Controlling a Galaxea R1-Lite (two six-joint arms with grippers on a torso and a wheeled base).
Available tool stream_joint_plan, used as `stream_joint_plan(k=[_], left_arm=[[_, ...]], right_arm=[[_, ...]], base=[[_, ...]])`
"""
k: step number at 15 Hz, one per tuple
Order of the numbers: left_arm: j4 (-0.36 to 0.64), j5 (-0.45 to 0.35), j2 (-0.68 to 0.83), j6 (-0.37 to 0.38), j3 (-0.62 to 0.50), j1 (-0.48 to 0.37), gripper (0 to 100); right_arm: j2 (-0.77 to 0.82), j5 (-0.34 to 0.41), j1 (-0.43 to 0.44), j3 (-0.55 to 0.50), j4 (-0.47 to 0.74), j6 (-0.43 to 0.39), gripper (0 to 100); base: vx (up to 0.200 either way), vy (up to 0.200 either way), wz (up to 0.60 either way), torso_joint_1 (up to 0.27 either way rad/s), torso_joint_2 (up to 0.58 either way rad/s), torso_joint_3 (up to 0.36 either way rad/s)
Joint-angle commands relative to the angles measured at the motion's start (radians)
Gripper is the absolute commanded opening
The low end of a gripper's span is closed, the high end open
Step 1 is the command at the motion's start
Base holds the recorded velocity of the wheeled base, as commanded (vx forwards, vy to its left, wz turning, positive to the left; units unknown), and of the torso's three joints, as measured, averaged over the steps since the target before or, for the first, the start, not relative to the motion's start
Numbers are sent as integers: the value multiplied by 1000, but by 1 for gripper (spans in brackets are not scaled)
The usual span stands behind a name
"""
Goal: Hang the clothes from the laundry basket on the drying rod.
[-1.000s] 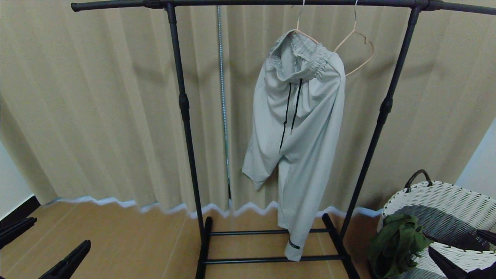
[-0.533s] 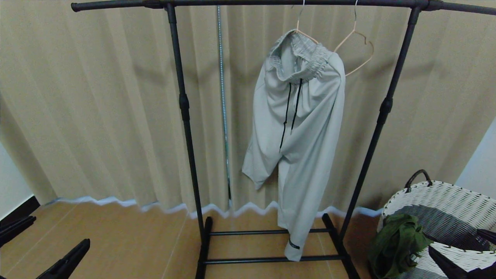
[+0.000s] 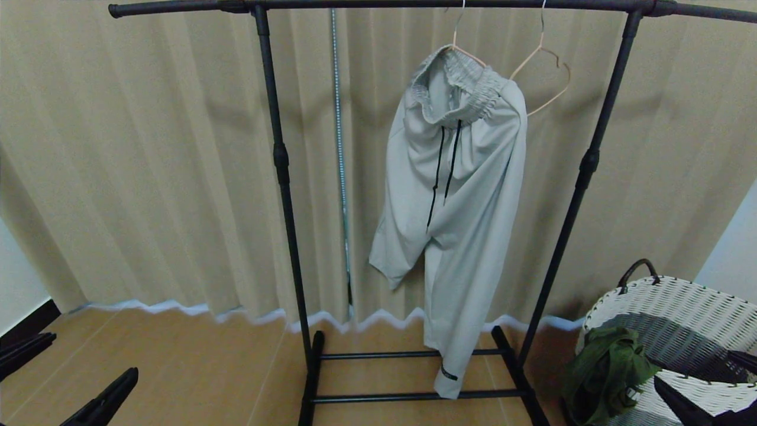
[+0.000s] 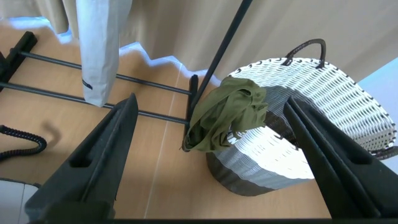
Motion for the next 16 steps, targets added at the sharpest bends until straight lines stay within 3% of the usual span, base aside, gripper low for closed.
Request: stream_joint_plan(k=[1,14,16], left_arm=[[0,0,0,0,2,0,100],[0,0,-2,0,5,0,100],[0,1,-3,2,5,0,100]], right_arm=[[-4,0,0,1,0,-2,100],[-21,-5,0,3,1,-2,100],[-18,-3,0,3,1,-3,100]], base=[[0,-200,0,2,2,12],[0,-200,0,1,3,3],[0,0,0,0,0,0]])
